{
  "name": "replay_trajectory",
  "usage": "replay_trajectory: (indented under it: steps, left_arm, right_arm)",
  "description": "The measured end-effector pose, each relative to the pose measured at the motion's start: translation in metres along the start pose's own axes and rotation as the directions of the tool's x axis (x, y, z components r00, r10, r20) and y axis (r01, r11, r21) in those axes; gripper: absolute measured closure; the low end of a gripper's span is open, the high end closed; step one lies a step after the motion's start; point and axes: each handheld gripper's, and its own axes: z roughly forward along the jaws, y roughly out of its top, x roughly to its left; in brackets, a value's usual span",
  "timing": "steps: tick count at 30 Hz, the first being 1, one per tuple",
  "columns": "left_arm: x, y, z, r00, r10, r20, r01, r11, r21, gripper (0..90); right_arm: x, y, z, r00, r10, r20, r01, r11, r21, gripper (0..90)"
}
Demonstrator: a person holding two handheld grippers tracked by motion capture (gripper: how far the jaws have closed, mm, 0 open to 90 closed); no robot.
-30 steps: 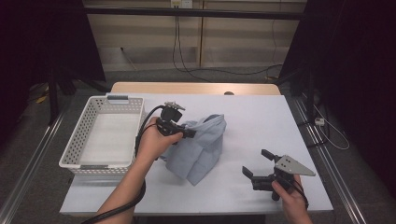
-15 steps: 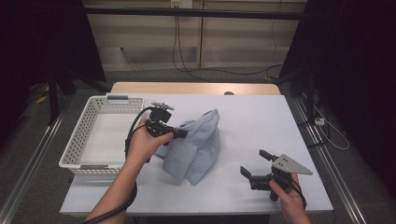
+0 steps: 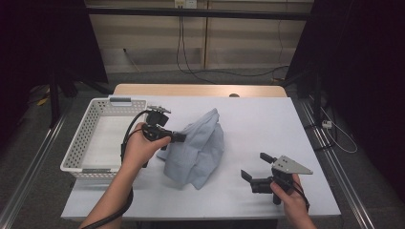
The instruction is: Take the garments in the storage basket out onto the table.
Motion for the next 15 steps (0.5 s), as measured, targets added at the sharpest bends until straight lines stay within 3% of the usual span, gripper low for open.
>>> replay_trajectory:
  steps: [8, 15]
  left_arm:
    - [-0.001, 0.002, -0.001, 1.0, 0.003, -0.003, -0.003, 1.0, 0.006, 82.4]
    - [0.0, 0.004, 0.0, 1.0, 0.003, 0.003, -0.004, 0.9999, 0.012, 82.5]
  right_arm:
    - [0.0, 0.005, 0.009, 0.9999, 0.013, -0.005, -0.013, 1.0, 0.019, 1.4]
    - [0.004, 0.013, 0.02, 0.999, 0.024, -0.038, -0.023, 0.999, 0.028, 1.1]
